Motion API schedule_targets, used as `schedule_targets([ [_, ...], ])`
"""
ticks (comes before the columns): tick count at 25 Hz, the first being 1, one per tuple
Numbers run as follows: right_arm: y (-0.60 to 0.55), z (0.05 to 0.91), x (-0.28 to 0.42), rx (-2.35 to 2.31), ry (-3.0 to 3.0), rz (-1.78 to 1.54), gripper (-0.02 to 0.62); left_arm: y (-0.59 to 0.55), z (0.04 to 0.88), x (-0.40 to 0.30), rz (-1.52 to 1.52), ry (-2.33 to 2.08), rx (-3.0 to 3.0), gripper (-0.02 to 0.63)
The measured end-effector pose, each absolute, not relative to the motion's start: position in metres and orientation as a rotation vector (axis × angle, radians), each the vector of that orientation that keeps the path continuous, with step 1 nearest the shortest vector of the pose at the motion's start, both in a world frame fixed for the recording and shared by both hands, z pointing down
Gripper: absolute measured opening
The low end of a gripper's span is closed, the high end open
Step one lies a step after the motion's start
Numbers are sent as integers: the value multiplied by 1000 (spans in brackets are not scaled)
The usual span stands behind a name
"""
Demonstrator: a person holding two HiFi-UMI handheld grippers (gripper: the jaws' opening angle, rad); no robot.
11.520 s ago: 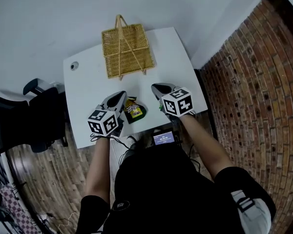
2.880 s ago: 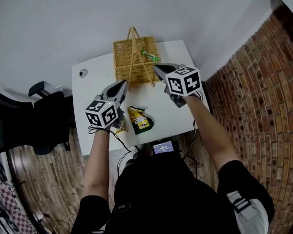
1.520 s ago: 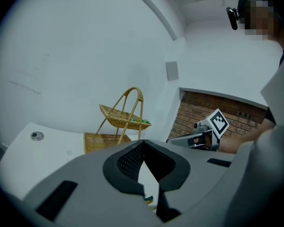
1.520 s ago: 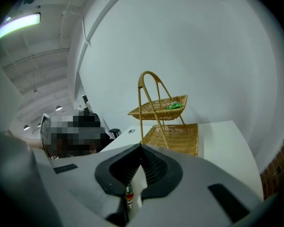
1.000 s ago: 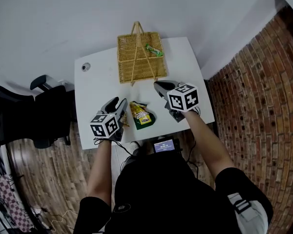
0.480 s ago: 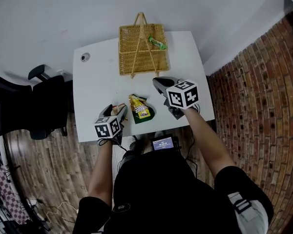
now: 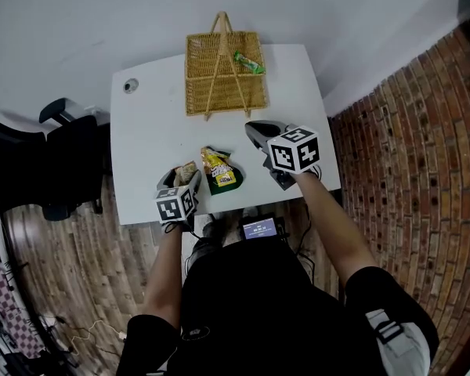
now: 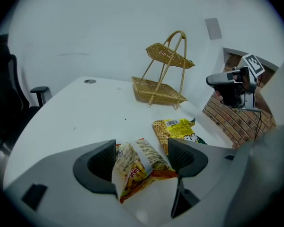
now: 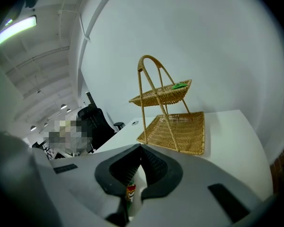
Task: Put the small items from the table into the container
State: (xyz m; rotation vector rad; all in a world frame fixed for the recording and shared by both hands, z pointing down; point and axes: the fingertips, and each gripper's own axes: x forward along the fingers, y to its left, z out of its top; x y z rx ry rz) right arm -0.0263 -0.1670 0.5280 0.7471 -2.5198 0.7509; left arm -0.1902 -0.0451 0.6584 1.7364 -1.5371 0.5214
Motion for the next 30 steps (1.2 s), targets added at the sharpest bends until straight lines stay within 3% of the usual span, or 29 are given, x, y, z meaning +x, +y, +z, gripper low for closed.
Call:
schedule_targets([
  [11,-168,536,-18,764,-2502,775,11,-42,673,-191,605,-1575,1712,330],
  [19,-169,536,-21,767,-2501,774,11,-42,670,-193,592,-1561,1734,240],
  [30,-166,533,-27,765,-2508,770,11,-41,662,-196,564,-1537,1773,203],
])
